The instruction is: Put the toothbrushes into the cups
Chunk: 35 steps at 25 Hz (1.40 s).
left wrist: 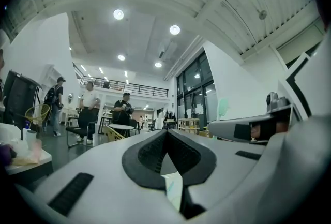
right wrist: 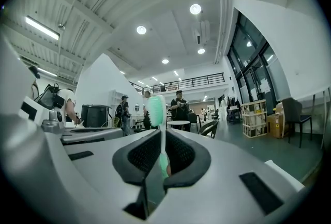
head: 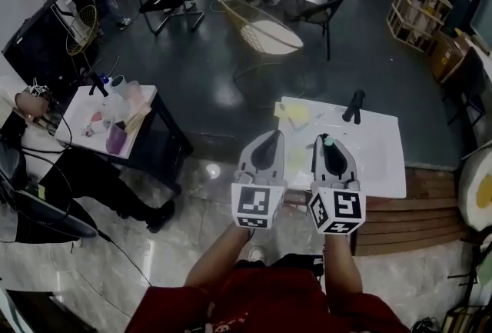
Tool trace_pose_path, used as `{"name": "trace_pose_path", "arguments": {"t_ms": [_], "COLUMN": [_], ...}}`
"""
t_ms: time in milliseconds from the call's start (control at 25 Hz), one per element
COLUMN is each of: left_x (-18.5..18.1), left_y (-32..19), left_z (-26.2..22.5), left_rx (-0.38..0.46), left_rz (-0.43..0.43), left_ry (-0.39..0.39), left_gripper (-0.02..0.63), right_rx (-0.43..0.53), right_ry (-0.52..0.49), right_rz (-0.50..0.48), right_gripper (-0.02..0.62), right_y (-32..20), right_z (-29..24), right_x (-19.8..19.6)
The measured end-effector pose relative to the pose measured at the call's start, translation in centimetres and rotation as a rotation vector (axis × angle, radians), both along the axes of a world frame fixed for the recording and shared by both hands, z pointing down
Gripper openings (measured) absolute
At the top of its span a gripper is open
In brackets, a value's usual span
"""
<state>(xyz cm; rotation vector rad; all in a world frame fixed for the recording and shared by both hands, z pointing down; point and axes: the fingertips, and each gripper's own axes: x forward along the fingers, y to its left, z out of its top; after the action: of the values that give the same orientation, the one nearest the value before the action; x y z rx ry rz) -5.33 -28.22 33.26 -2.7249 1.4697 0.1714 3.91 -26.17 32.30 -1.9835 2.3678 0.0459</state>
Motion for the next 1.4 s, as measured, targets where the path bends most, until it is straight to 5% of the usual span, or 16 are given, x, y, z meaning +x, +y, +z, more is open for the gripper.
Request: {"name": "trace_pose_path", "arguments": {"t_ms": [880, 1400], "left_x": [5.6, 5.3], "left_y": [-6.1, -7.2], "left_z": [-0.3, 1.6], "left_rx": [0.003, -0.033], "left_rz": [-0.079, -0.098], "left_ry": [-0.009, -0.014], "left_gripper": [0.028, 0.028], "right_rx": [0.007, -0.058], "right_ry": [-0.031, -0.035], "right_rz": [-0.100, -0.136], "right_gripper": [0.046, 0.046], "right_y": [-6.5, -7.9], "right_z": [-0.3, 2.6], "right_x": [5.4, 4.9]}}
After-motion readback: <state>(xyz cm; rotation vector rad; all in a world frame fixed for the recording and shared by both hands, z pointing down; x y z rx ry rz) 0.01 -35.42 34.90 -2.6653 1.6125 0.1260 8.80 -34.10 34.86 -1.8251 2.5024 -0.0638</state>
